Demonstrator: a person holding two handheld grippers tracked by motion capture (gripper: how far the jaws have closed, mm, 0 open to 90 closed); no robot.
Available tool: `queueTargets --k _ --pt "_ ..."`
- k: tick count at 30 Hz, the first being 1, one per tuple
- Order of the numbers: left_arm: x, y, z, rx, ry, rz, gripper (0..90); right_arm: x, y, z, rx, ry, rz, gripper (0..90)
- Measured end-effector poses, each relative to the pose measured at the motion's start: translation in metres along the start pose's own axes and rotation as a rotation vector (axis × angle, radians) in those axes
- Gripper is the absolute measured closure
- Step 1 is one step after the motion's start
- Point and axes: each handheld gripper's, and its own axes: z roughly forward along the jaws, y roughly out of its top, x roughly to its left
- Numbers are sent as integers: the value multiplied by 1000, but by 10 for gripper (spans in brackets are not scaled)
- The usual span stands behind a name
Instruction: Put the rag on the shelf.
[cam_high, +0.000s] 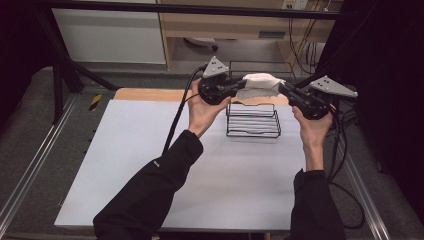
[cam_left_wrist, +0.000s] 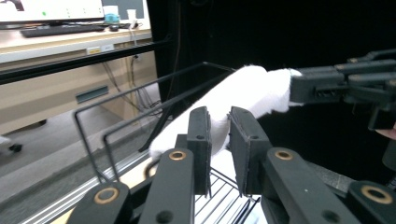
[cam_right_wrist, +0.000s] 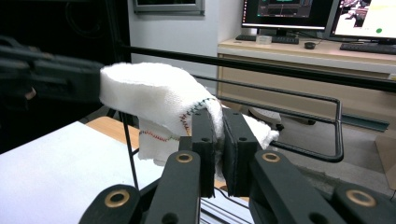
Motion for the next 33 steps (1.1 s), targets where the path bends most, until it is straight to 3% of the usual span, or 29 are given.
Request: queueTargets --k 5,9,13,15,17,26,33 --pt "5 17 0 5 20 -26 828 -1 -4 0 -3 6 3 846" --pt "6 27 9 25 28 -34 895 -1 -5 0 -2 10 0 846" --pt "9 31 21 55 38 -44 898 -1 -7 0 -2 14 3 846" --pt "10 29 27 72 42 -43 898 -1 -8 0 1 17 -1 845" --pt "10 26 29 82 16 -61 898 -2 -9 -1 4 21 3 845" --pt "-1 7 24 118 -34 -25 898 -1 -14 -2 6 31 -12 807" --pt "-1 -2 25 124 -46 -19 899 4 -7 -8 10 29 -27 633"
